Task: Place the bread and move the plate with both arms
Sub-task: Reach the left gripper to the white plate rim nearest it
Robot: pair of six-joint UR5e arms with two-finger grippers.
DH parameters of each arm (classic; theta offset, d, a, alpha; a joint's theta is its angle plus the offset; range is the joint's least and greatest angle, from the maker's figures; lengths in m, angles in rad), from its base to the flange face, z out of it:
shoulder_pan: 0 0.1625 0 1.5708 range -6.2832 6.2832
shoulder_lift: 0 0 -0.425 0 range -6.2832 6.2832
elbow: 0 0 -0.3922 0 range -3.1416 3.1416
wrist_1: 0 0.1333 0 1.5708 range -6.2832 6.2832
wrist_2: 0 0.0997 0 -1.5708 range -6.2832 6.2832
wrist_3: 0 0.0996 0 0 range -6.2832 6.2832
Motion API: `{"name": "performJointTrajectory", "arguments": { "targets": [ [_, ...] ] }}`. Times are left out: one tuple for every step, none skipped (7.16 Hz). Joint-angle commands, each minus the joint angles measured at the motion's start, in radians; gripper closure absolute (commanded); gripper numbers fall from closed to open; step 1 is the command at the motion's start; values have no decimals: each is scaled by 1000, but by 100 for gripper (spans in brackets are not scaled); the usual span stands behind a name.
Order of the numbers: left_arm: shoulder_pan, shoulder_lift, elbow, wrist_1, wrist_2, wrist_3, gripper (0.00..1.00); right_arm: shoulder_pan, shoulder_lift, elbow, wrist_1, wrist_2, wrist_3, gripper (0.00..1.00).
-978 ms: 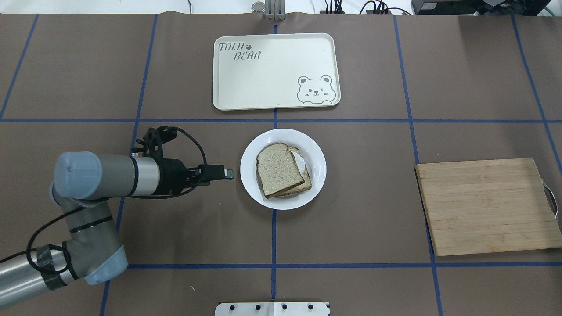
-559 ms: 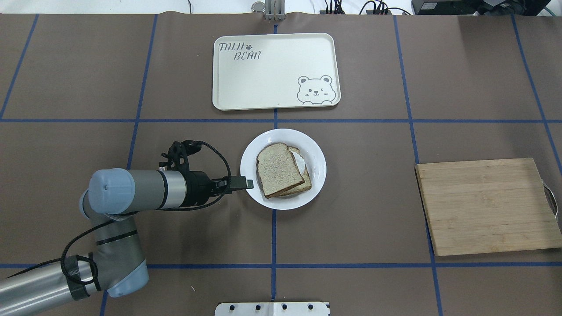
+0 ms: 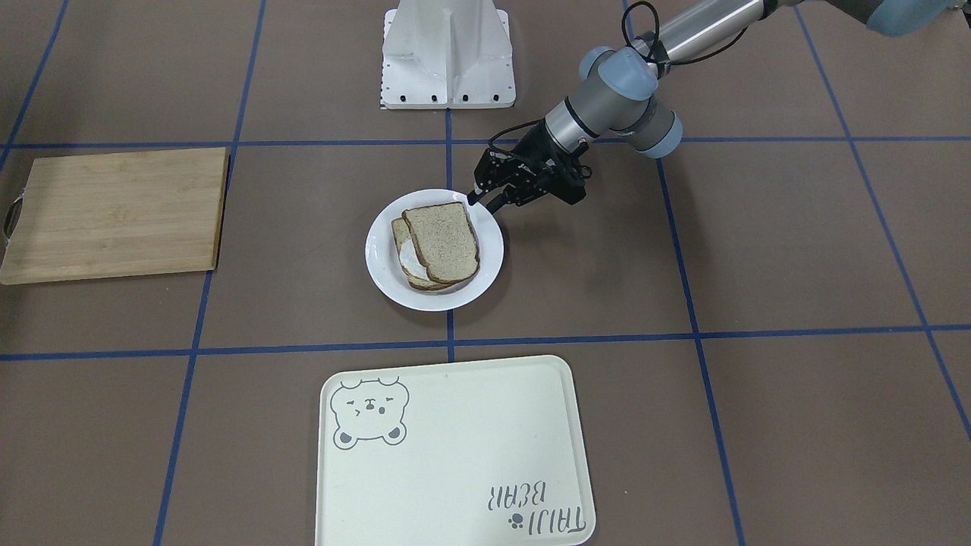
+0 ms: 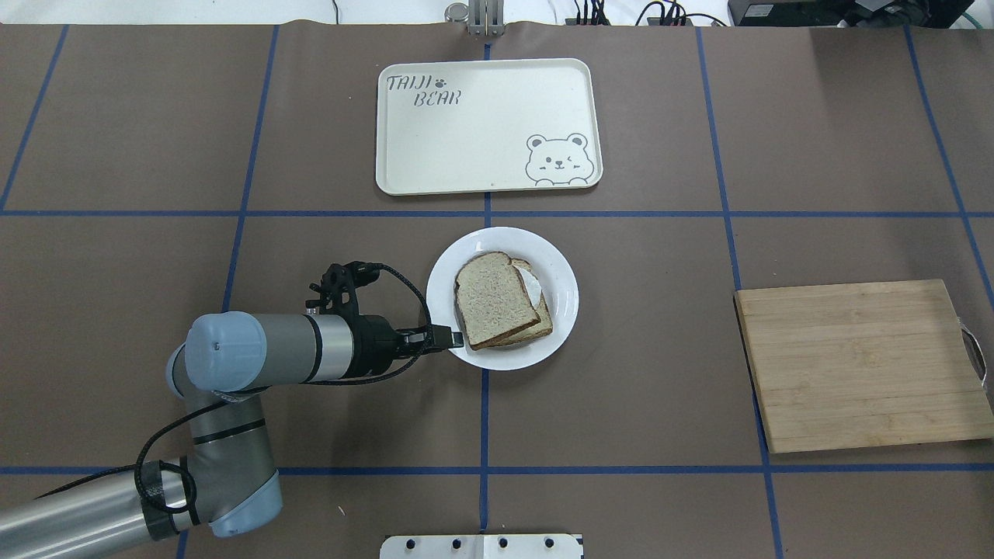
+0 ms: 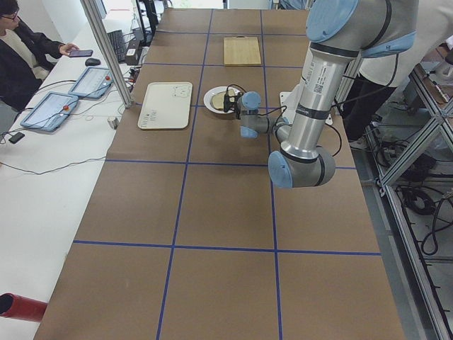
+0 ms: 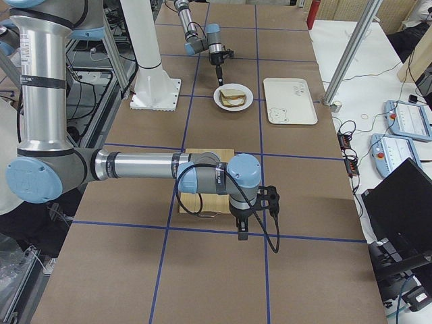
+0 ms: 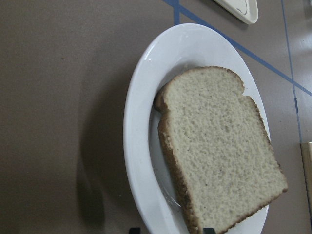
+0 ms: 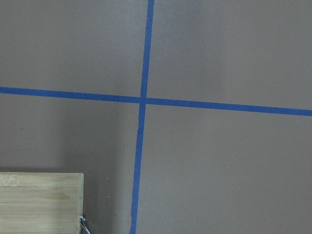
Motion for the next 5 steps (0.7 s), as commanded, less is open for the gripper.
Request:
{"name": "performJointTrajectory", "arguments": {
  "targets": [
    [-10,-9,11,1,2,-67,50,0,0,-3,0,-1,0,0],
    [-21,-9,28,1,4,-77,50,0,2,-3,0,-1,0,0],
    [-30,-19,52,1,4,-94,47,0,2,0,0,-1,2,0],
    [-35,-38,57,1,5,-182,47,0,2,-3,0,-1,2,0],
    [-35,-50,66,1,19,-217,47,0,2,-3,-2,-1,2,0]
  ]
}}
